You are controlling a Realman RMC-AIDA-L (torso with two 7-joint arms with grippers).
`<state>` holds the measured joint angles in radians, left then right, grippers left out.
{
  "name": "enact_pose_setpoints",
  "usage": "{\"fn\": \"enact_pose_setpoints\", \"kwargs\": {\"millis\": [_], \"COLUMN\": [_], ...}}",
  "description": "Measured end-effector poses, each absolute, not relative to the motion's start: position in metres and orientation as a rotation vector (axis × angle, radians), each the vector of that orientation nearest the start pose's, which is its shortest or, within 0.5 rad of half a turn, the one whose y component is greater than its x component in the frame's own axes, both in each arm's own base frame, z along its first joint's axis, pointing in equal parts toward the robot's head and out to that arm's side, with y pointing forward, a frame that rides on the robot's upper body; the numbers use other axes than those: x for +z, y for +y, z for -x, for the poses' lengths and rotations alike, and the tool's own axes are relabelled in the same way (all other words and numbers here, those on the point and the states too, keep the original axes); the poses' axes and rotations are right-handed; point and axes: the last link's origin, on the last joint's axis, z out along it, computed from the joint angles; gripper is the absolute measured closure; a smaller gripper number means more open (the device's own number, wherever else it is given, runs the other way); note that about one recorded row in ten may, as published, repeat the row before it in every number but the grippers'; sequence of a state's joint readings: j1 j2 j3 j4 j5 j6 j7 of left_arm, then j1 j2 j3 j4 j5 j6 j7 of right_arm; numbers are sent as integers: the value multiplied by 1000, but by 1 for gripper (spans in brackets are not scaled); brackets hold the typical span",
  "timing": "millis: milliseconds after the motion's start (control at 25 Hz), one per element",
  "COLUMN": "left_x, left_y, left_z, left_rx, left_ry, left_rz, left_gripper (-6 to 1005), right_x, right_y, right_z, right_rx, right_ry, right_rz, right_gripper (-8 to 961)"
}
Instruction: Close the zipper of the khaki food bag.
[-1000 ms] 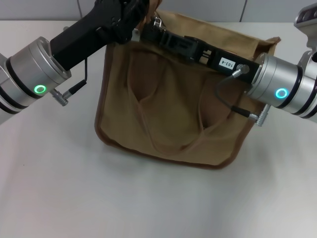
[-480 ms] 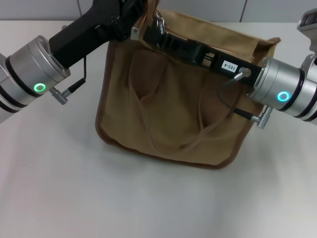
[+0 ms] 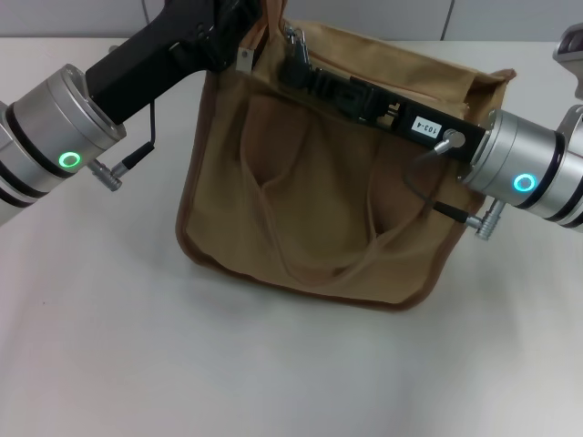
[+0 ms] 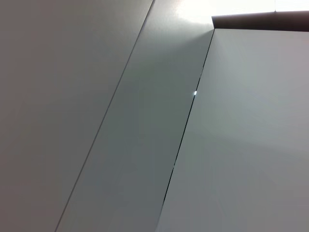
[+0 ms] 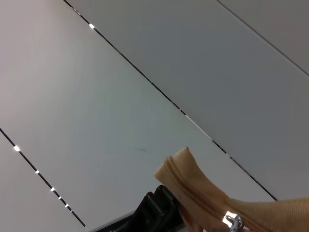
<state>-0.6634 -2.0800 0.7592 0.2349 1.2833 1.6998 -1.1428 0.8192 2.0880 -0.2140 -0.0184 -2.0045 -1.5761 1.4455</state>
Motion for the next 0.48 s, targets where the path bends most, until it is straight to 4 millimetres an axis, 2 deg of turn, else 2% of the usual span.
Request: {"fn": "enact_pose_setpoints", "kwargs": {"millis": [200, 480], "left_x": [0, 1], "left_y": [346, 345], "left_z": [189, 192], "left_rx": [-1624, -1618], "left_ry": [-524, -530], "left_rz": [2287, 2282], "left_gripper": [950, 949], "right_x": [-62, -62], "right_y": [344, 340], "right_z": [-166, -172], "right_rx": [1551, 1555], "right_ry": [1178, 1194], "right_rz": [2511, 2492], "right_gripper": [942, 952]}}
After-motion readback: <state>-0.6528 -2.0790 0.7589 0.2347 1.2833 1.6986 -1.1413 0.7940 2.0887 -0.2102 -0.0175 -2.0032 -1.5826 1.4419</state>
